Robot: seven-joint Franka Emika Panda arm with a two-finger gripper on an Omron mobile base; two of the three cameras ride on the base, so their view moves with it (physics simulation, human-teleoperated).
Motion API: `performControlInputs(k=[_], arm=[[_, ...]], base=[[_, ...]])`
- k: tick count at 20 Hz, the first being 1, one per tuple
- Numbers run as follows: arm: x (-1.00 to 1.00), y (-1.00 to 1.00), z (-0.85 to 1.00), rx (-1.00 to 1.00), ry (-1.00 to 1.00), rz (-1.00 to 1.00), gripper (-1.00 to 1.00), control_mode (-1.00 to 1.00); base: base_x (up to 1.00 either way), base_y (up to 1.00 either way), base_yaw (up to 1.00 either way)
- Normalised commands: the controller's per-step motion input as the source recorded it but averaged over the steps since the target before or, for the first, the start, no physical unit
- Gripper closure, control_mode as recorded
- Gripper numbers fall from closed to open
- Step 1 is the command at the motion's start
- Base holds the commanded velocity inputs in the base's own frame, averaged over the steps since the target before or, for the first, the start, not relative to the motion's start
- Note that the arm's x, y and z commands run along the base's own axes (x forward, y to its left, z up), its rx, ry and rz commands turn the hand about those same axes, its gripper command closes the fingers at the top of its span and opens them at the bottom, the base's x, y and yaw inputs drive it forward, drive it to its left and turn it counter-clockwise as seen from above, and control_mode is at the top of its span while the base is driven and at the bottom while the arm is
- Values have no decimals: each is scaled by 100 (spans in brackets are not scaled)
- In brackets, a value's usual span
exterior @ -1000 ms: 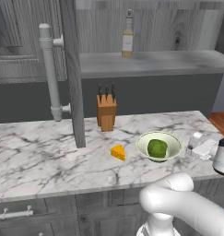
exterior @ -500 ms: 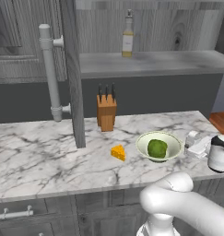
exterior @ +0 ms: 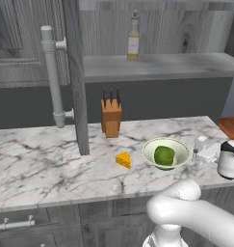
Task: Pick the cheese from the fridge and the cheese grater from the cabinet and place them next to the salad bowl.
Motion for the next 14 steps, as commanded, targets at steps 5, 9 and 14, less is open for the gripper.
performControlInputs(k=[5,9,14], arm=[[-6,18,-65,2,-1,0,100,-100],[-16,21,-66,1,-10,0,100,-100],[-17,26,-64,7,-13,0,100,-100]], base=[[0,0,0],[0,0,0],[0,0,0]])
